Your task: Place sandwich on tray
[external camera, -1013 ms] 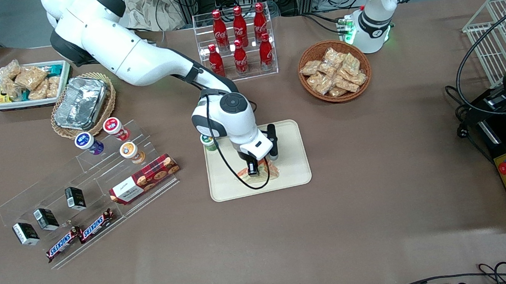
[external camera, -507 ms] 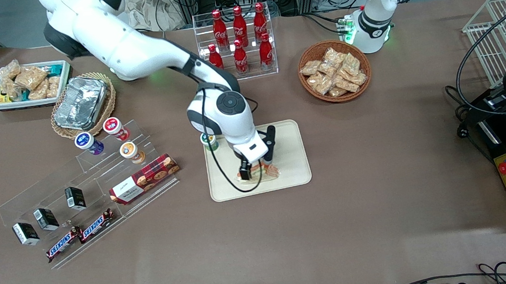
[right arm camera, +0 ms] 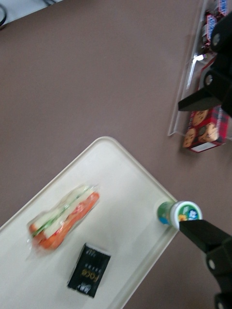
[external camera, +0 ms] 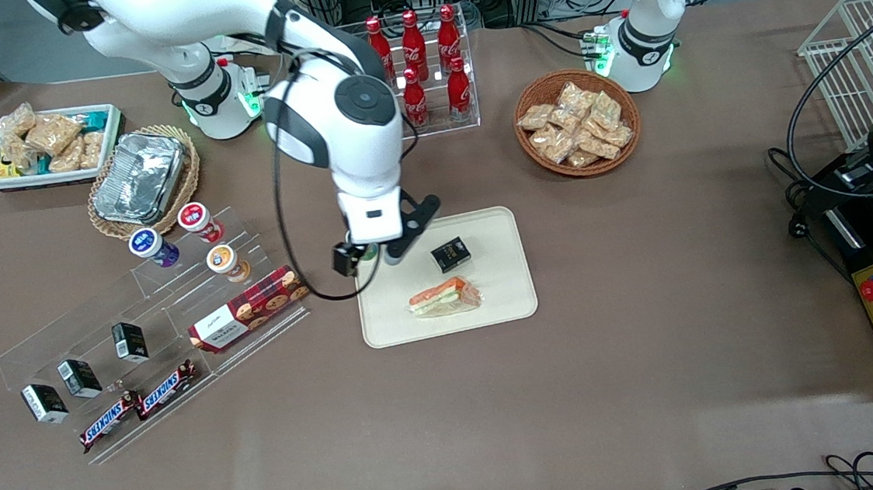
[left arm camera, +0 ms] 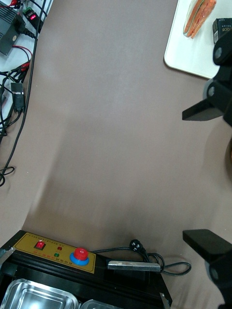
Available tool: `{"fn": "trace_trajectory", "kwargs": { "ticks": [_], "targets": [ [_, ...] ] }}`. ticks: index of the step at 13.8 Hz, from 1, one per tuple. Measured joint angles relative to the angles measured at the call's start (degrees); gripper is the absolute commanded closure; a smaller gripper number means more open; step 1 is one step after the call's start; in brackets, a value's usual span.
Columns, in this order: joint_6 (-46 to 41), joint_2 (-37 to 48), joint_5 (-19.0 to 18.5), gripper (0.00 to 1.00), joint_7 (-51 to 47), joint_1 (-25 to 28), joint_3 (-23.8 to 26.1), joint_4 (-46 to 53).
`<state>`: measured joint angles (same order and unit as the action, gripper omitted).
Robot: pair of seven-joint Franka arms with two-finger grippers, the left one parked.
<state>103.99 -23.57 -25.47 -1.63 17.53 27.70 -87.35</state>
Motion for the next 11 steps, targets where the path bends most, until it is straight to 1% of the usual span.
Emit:
{"fn": "trace_trajectory", "kwargs": {
  "ticks": [2, 3, 5, 7, 11],
  "targets": [
    [-2.1, 1.69, 1.31, 0.0, -1.85, -2.67, -0.18, 0.06],
    [-3.13, 2.9, 3.15, 0.0, -2.18, -4.87, -0.27, 0.08],
    [-6.9, 5.83, 6.73, 0.0, -2.16, -10.63, -0.38, 0.14],
    [-8.73, 8.89, 8.77, 0.0, -2.11, -16.27, -0.41, 0.13],
    [-8.71, 13.98, 16.96, 0.0, -2.75, -26.62, -0.52, 0.02]
  ]
}}
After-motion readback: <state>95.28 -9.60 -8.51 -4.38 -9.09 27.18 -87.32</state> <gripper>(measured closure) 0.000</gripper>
